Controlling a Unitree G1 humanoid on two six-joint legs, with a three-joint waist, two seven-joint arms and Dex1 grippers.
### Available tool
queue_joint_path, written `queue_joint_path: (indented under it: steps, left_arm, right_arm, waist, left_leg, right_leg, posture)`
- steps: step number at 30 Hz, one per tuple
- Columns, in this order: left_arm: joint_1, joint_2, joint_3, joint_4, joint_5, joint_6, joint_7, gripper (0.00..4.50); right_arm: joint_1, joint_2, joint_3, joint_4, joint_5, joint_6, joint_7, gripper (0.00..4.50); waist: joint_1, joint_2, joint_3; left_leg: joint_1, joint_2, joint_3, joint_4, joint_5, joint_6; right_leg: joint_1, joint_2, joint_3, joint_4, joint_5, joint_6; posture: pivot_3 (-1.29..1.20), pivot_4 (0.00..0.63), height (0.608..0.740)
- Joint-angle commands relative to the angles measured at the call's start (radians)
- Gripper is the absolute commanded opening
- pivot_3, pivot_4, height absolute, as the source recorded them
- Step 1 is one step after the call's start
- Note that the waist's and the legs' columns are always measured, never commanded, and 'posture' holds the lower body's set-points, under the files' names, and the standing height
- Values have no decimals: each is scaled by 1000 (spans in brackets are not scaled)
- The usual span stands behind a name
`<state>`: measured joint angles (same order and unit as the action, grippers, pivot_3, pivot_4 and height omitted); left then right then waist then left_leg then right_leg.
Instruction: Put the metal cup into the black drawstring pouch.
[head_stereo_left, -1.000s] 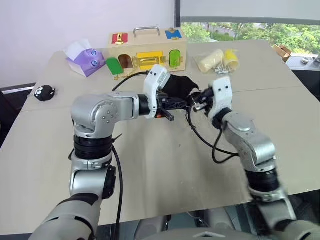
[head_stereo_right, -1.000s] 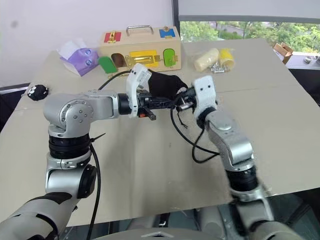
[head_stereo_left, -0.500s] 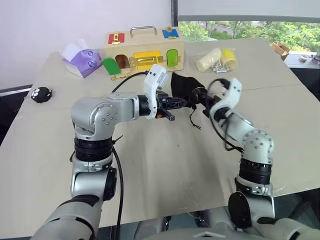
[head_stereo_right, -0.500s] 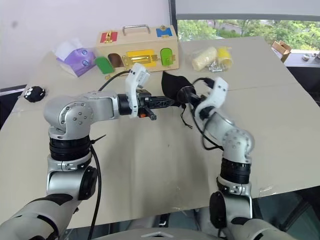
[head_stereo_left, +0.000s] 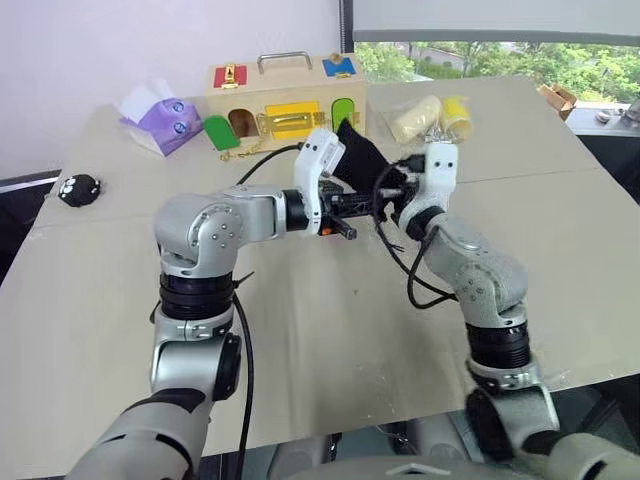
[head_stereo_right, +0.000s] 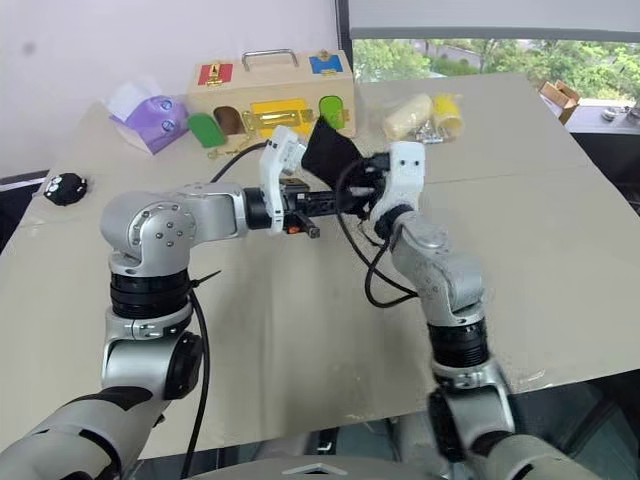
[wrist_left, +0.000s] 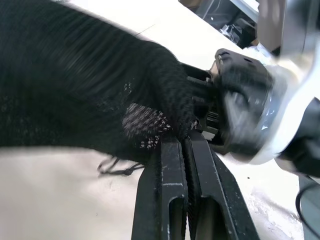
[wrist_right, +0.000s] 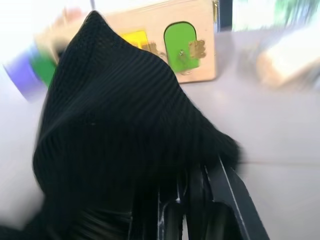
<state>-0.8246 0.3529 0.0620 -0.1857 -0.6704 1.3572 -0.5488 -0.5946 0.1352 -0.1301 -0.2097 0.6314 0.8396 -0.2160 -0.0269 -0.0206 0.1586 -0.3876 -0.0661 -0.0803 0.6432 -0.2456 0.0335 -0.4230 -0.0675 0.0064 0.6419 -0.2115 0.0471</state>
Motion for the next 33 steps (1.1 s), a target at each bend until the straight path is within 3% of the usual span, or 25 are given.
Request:
queue_joint_path:
  steps: [1, 2, 3, 5, 6, 7, 9, 13, 21, 26, 33]
  left_arm:
    - [0, -4, 7, -34, -24, -9, 2, 0]
    - [2, -7, 6, -35, -25, -8, 4, 0]
    - [5, -9, 6, -37, -27, -8, 6, 0]
    - [4, -15, 8, -29, -26, -7, 12, 0]
    - [0, -21, 15, -19, -24, -8, 19, 0]
    - [-6, -28, 24, -2, -22, -9, 28, 0]
    - [-13, -36, 36, 16, -20, -7, 41, 0]
    - [-30, -48, 37, 82, 16, -28, 88, 0]
    - [-51, -66, 42, 134, 22, -40, 112, 0]
    - [-61, -76, 38, 148, 20, -45, 122, 0]
    - [-59, -82, 30, 153, 25, -61, 124, 0]
  right_arm:
    - [-53, 60, -119, -31, 145, 46, -55, 39]
    - [-54, 48, -113, -36, 157, 59, -52, 39]
    - [-52, 36, -103, -42, 159, 69, -49, 716]
    - [-39, 4, -68, -60, 142, 82, -33, 1315]
    - [-24, -31, -37, -83, 130, 93, -3, 1994]
    - [-2, -73, -5, -114, 128, 111, 41, 2069]
    - [27, -128, 31, -154, 134, 134, 100, 2887]
    - [154, -347, 64, -280, 188, 159, 336, 2887]
    - [343, -539, -48, -368, 371, 84, 684, 2887]
    - [403, -665, 142, -303, 64, -63, 729, 2887]
    - [363, -621, 405, -97, -337, -358, 680, 2887]
  waist:
    - [12, 0, 0]
    - [13, 0, 0]
    - [12, 0, 0]
    - [7, 0, 0]
    - [6, 0, 0]
    - [6, 0, 0]
    - [7, 0, 0]
    - [13, 0, 0]
    - [14, 0, 0]
    - [12, 0, 0]
    - [14, -1, 0]
  left_leg:
    - [0, -1, 0, 0, 0, 0]
    - [0, -1, 0, 0, 0, 0]
    - [-1, -2, 1, 0, 0, 0]
    - [0, -1, 2, 0, 0, 0]
    - [0, 0, 3, -2, 0, 0]
    - [0, 0, 3, -2, 0, 0]
    - [-1, 1, 3, -2, 0, 0]
    - [-4, 0, 3, 1, 0, 0]
    - [-7, 0, 2, 6, 0, 1]
    - [-7, 0, 3, 7, 0, 1]
    - [-6, 1, 3, 8, 0, 0]
  right_leg:
    - [0, 1, 0, 0, 0, 0]
    - [0, 1, 0, 0, 0, 0]
    - [0, 1, 0, -1, 0, 0]
    - [0, 2, 1, 0, 0, 0]
    - [-2, 2, 2, 0, 0, 0]
    - [-2, 2, 2, 1, 0, 0]
    - [-4, 3, 2, 1, 0, 0]
    - [-3, 4, 1, 0, 0, 0]
    - [-3, 4, 0, 0, 1, 3]
    - [-3, 4, 0, 0, 1, 3]
    - [-3, 4, 2, 0, 1, 3]
  posture:
    - [0, 150, 740]
    - [0, 150, 740]
    - [0, 150, 740]
    - [0, 150, 740]
    - [0, 150, 740]
    - [0, 150, 740]
    - [0, 150, 740]
    - [0, 150, 740]
    - [0, 150, 740]
    - [0, 150, 740]
    - [0, 150, 740]
